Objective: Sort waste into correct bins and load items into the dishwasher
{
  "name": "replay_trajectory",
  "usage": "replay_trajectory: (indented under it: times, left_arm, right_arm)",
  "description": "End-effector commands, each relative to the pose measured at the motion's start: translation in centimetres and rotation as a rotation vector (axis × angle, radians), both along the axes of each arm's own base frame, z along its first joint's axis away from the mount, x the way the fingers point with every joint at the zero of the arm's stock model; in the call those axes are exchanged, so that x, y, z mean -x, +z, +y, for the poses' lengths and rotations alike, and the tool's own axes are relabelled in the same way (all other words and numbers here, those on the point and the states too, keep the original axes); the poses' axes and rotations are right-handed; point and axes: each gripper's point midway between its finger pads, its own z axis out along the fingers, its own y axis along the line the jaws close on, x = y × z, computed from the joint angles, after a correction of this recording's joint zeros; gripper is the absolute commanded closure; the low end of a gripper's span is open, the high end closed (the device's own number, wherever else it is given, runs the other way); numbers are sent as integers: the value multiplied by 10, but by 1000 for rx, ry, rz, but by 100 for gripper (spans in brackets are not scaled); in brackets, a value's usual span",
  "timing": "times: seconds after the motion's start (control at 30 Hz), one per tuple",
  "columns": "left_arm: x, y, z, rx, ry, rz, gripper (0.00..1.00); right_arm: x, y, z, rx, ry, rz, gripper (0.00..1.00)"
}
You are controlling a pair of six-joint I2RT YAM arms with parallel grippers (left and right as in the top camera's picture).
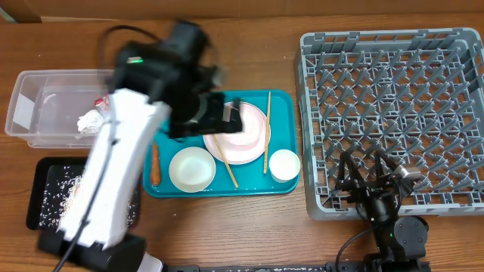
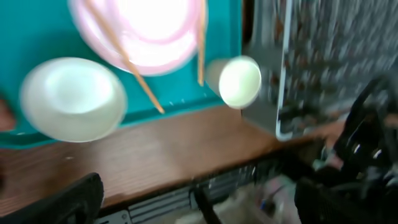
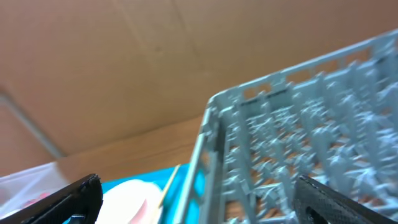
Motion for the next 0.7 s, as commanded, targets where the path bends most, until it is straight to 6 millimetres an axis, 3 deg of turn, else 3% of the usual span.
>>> replay_trajectory:
  times: [0.0,0.17,0.3,0.43,0.67]
  left_arm:
    - [1,33,59,10,192,-118,0]
    - [-3,42,118,0,401,-154,0]
    - [-5,41,142,-7,484,-150,0]
    - [-6,41,146,-8,501,-149,0]
    - [-6,41,146,-8,500,-149,0]
  right_arm:
    - [15,54,9,-61,66,-79,0]
    - [32,103,13,-58,95,-42,0]
    - [38,142,35,-53,231,91,0]
    - [30,167,54,-74,333,402,0]
    - [15,168,71,-113,364,908,0]
